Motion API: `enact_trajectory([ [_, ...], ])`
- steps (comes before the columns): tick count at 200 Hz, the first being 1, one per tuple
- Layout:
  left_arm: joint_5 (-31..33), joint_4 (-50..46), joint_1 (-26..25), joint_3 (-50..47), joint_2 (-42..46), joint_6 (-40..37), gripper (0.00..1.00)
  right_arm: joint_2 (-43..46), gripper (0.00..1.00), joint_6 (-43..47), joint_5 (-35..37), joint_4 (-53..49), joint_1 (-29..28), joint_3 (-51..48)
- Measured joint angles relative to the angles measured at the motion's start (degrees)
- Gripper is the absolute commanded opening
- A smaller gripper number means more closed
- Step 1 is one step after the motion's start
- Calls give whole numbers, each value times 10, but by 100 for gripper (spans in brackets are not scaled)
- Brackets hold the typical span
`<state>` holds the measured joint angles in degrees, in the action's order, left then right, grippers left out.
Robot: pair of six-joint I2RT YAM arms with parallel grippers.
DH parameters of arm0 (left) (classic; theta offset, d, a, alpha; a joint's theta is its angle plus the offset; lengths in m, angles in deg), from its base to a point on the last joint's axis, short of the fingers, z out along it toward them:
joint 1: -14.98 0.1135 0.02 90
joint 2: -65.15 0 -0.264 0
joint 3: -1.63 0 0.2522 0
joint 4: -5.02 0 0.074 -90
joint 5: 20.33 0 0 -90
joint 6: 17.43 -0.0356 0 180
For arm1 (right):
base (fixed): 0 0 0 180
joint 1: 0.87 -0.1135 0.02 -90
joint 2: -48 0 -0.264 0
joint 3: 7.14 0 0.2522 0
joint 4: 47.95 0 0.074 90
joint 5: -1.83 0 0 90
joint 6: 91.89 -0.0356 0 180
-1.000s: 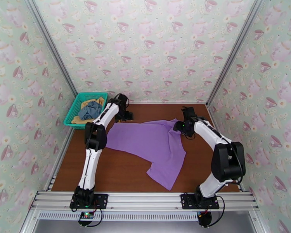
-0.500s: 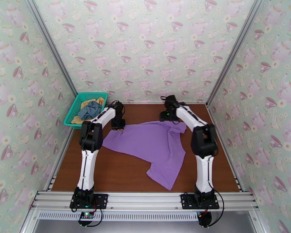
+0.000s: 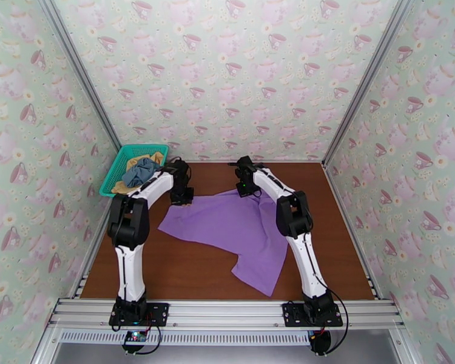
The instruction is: Fold and stack the mixed laundry pile
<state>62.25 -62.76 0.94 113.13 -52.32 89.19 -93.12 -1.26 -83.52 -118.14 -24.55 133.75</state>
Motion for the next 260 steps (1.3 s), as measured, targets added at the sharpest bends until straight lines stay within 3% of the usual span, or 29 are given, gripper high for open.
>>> enact_trajectory([
  [25,14,10,-7,-28,72,11,0,89,0,-15,10,31,0,-66],
  [49,35,38,-21,-110,171,33,0,267,0,-39,2,98,-7,-226],
  [57,41,51,-28,-149,203,43,14,339,0,-48,-4,125,-12,-300],
  [66,47,70,-38,-201,241,56,36,414,0,-60,-9,152,-23,-381],
  [90,79,107,-70,-345,314,102,76,556,0,-97,-12,224,-77,-591],
  [95,86,114,-80,-375,327,112,79,574,1,-110,-13,235,-91,-633],
  [109,103,126,-104,-454,363,144,85,596,16,-146,-17,258,-132,-737],
  [125,113,125,-131,-511,408,169,87,598,36,-195,-21,270,-177,-836],
  [138,114,118,-147,-527,447,188,87,605,45,-230,-22,268,-199,-887],
  [162,123,108,-148,-513,488,205,84,664,64,-284,-7,252,-206,-892],
  [186,127,91,-142,-459,464,202,82,706,80,-307,28,203,-206,-843],
  [225,129,82,-119,-320,340,168,77,701,80,-303,66,135,-161,-697],
  [260,121,89,-104,-279,268,144,75,627,73,-246,69,120,-107,-633],
])
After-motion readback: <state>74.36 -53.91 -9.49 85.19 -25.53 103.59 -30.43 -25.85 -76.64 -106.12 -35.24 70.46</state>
